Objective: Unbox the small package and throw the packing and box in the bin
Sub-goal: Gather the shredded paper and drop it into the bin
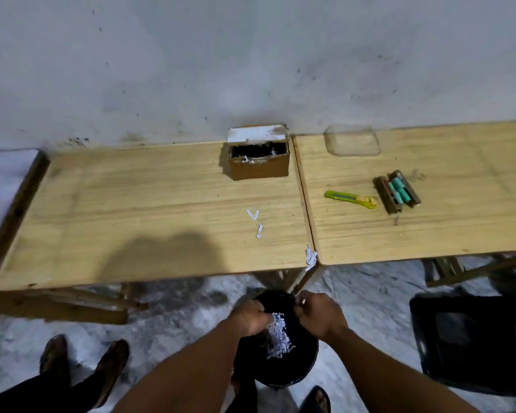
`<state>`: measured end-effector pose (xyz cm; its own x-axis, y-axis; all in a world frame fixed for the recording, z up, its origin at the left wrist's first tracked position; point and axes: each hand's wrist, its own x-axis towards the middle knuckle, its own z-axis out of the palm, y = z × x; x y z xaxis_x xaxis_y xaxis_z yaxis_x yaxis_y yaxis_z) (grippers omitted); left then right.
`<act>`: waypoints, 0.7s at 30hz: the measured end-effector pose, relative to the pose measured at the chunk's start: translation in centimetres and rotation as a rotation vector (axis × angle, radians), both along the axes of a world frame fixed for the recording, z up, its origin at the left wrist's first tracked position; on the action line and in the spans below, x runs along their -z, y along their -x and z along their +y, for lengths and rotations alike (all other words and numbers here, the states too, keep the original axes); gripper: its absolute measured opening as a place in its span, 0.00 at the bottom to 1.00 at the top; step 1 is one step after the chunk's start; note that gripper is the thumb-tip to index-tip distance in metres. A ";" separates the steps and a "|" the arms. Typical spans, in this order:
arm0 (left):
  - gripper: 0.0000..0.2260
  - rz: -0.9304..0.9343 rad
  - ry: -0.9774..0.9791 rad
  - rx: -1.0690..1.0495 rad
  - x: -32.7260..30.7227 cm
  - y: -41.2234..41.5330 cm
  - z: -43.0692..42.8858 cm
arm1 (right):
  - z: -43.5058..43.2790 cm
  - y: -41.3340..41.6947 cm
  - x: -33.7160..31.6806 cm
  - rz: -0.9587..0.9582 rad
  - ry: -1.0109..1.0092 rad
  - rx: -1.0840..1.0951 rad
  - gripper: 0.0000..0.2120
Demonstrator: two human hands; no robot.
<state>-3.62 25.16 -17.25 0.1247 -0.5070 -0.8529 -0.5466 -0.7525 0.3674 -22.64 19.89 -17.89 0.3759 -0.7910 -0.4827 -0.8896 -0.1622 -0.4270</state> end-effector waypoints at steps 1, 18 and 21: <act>0.17 0.005 0.026 0.016 -1.1 -0.1 -0.3 | -0.4 0.1 -1.1 -0.018 0.036 -0.020 0.13; 0.16 -0.267 0.558 -0.057 -6.2 -10.4 -13.0 | -11.0 -1.3 -4.7 -0.169 0.180 -0.172 0.28; 0.25 -0.397 0.553 0.021 -4.0 -11.6 -13.5 | -12.8 -1.7 -4.3 -0.149 0.118 -0.394 0.42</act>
<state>8.01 11.66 -13.24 0.3604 -0.8609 -0.3590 -0.7318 -0.4996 0.4635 -20.94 7.06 -13.59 0.7190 -0.6195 -0.3151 -0.6798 -0.5327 -0.5041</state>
